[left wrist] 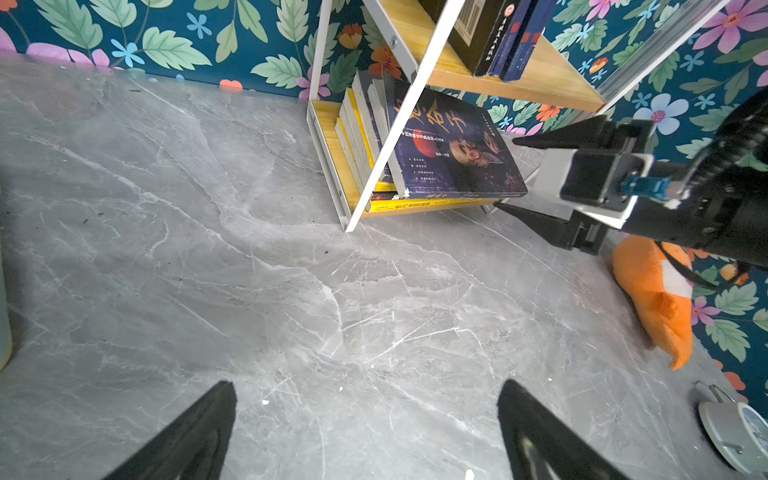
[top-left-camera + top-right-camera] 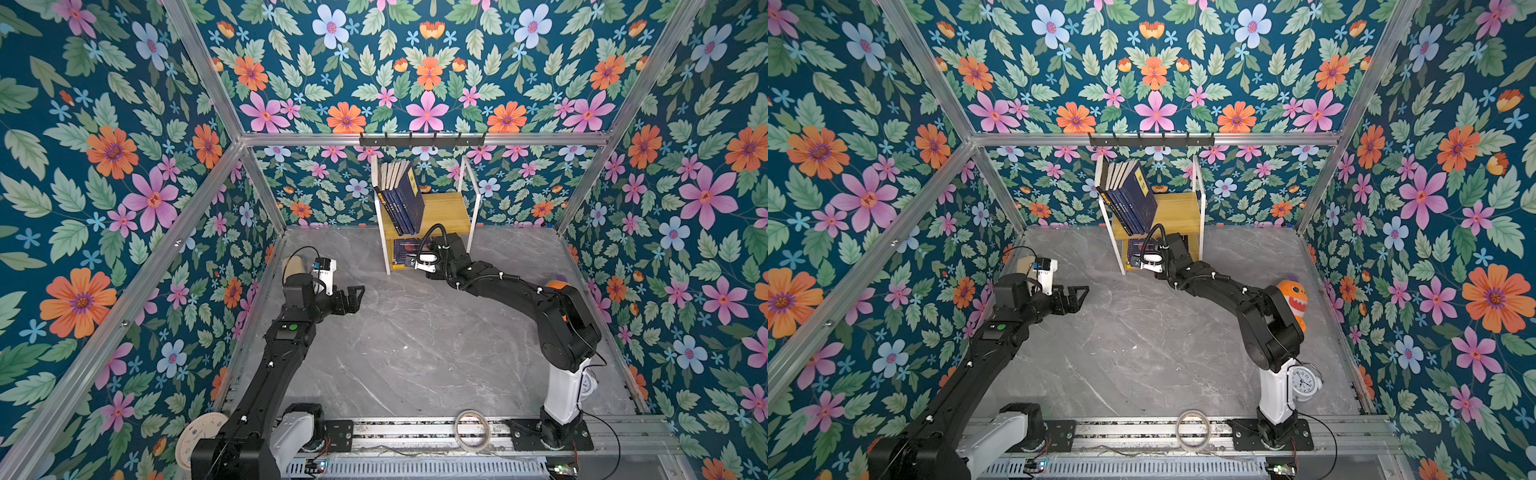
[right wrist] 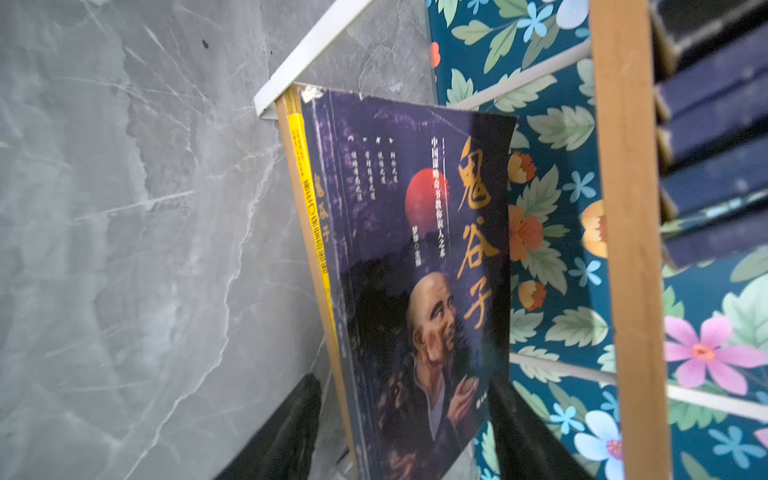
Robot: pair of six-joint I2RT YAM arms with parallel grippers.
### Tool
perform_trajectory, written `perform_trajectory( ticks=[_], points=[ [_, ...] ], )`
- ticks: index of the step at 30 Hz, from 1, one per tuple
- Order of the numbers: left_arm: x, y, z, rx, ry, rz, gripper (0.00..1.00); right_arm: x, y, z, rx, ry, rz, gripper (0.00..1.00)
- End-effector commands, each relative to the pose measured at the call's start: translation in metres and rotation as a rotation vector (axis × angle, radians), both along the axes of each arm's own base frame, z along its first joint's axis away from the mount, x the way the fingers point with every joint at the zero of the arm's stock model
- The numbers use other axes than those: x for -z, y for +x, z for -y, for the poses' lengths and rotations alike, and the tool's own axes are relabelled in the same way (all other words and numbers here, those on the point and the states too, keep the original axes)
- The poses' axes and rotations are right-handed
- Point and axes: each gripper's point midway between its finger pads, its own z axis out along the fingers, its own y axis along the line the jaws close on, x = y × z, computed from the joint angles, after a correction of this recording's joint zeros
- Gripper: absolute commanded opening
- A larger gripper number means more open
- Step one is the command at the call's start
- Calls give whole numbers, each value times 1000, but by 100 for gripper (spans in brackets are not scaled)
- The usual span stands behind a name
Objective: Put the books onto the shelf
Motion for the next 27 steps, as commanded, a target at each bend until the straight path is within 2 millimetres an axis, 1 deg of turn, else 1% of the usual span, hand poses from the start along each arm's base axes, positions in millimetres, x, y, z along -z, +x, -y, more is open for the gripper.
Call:
perform_trajectory(
  ticks=[1,4,8,10,13,17,21,27],
  points=[
    [-8,3,1,4,-2,30,100,5,-20,11,82,122,-162,64],
    [-7,3,2,7,-3,30,100,0,-28,28,198,250,-241,64],
    [-7,2,1,7,-3,30,100,9,-35,50,338,381,-334,64],
    [-7,3,1,5,-1,28,100,16,-33,60,396,436,-376,64],
    [-7,3,2,7,-4,31,100,23,-25,74,476,501,-400,64],
    [-7,2,0,3,-5,32,100,31,-13,82,524,554,-405,63],
    [-8,2,0,2,-5,33,100,35,2,87,571,598,-390,62],
    [-6,2,-1,-1,3,31,100,39,18,82,576,640,-372,57]
  ],
)
